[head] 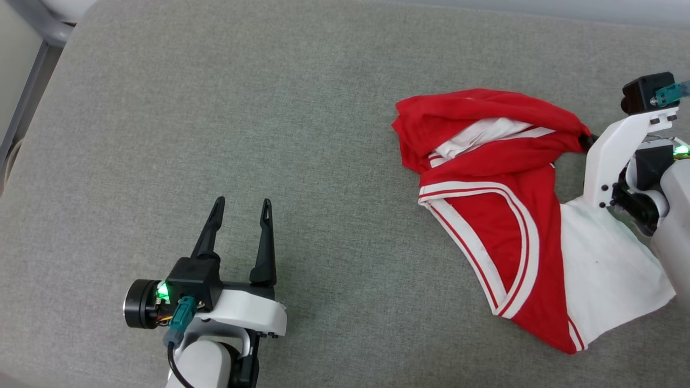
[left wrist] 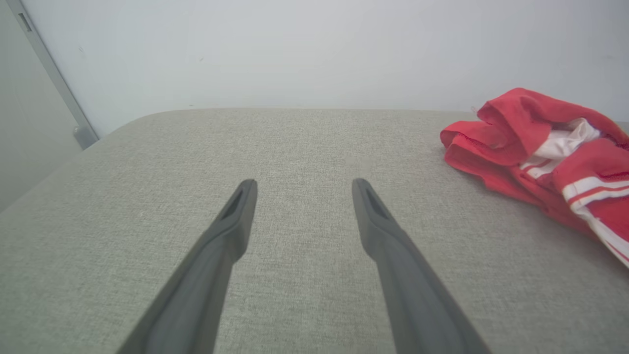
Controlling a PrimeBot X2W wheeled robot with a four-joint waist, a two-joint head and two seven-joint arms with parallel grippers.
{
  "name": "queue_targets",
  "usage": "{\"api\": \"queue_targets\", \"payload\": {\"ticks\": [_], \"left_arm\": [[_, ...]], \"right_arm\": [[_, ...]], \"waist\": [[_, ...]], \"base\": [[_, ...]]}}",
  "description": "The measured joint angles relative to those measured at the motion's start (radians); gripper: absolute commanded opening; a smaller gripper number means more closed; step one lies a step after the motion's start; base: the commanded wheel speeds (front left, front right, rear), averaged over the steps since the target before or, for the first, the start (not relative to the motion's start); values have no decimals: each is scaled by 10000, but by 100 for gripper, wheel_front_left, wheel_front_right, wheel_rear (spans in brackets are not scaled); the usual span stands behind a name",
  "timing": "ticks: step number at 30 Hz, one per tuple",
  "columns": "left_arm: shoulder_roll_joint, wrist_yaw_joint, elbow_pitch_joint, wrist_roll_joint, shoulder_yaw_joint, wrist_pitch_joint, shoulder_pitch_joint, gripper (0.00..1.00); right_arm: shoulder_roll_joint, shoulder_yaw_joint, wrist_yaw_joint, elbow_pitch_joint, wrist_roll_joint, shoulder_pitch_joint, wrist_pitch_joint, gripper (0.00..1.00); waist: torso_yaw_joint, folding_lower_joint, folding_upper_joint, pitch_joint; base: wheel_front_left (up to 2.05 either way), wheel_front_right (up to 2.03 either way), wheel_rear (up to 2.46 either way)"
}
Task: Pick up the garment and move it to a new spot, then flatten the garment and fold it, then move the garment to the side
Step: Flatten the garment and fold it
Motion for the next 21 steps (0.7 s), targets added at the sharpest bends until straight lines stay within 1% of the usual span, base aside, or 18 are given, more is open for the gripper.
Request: {"api": "queue_targets", "payload": {"ticks": [1, 3, 7, 9, 13, 16, 18, 19, 21], "left_arm": [[0, -4, 23, 40, 33, 0, -3, 100], [4, -31, 36, 73, 90, 0, -4, 100], [2, -155, 65, 249, 290, 0, 11, 100], [13, -236, 56, 351, 403, 0, 37, 100], [90, -376, -12, 512, 571, 0, 58, 100], [186, -543, -84, 593, 683, 0, 51, 100], [288, -688, -113, 608, 725, 0, 28, 100], [339, -765, -134, 648, 725, 0, -12, 100], [460, -984, -155, 673, 717, 0, -186, 100]], "right_arm": [[19, 75, 2, 2, 0, 12, -184, 100], [35, 201, 2, -102, -13, 35, -771, 100], [-8, 545, 2, -815, -21, 261, -2128, 100], [-138, 681, 2, -1212, -19, 565, -2786, 100], [-439, 581, 0, -1946, -19, 1182, -4057, 100], [-600, 119, 0, -2646, -242, 1689, -4619, 100], [-652, -433, 0, -3242, -579, 2130, -4757, 100], [-656, -731, 2, -3597, -807, 2409, -4784, 100], [-593, -1639, 2, -4485, -1363, 3130, -4796, 100]], "waist": [[-37, 0, 0, -53], [-119, 0, 0, -160], [-281, 0, 0, -476], [-382, 0, 0, -660], [-641, 0, 0, -1020], [-858, -1, 0, -1290], [-1006, -1, 0, -1467], [-1080, -1, 0, -1550], [-1218, -1, 0, -1711]], "base": [[0, 0, 0], [0, 0, 0], [0, 0, 0], [0, 0, 0], [0, 0, 0], [0, 0, 0], [0, 0, 0], [0, 0, 0], [0, 0, 0]]}}
